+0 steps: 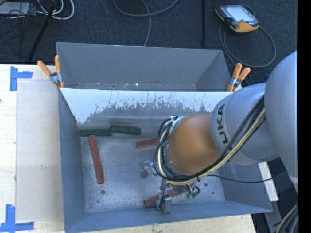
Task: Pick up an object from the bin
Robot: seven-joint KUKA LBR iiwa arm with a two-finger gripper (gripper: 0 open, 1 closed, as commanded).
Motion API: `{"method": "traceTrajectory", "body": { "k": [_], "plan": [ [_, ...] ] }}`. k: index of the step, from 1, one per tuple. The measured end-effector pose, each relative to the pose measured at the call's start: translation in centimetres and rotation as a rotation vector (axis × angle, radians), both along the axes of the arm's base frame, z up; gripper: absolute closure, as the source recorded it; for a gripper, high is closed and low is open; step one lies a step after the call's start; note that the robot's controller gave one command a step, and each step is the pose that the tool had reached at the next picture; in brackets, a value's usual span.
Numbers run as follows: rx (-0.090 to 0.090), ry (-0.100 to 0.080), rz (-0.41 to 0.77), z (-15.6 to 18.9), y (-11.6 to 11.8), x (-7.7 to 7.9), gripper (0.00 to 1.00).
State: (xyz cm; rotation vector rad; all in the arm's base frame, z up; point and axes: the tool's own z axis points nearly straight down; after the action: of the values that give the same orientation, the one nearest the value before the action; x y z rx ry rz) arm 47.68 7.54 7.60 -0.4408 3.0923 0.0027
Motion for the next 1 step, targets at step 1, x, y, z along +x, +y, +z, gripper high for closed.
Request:
{"method": "traceTrajectory", "body": {
  "k": [1],
  "plan": [
    [0.003,-0.005,0.101,-0.05,-2.17,0.05,0.00]
  ]
}}
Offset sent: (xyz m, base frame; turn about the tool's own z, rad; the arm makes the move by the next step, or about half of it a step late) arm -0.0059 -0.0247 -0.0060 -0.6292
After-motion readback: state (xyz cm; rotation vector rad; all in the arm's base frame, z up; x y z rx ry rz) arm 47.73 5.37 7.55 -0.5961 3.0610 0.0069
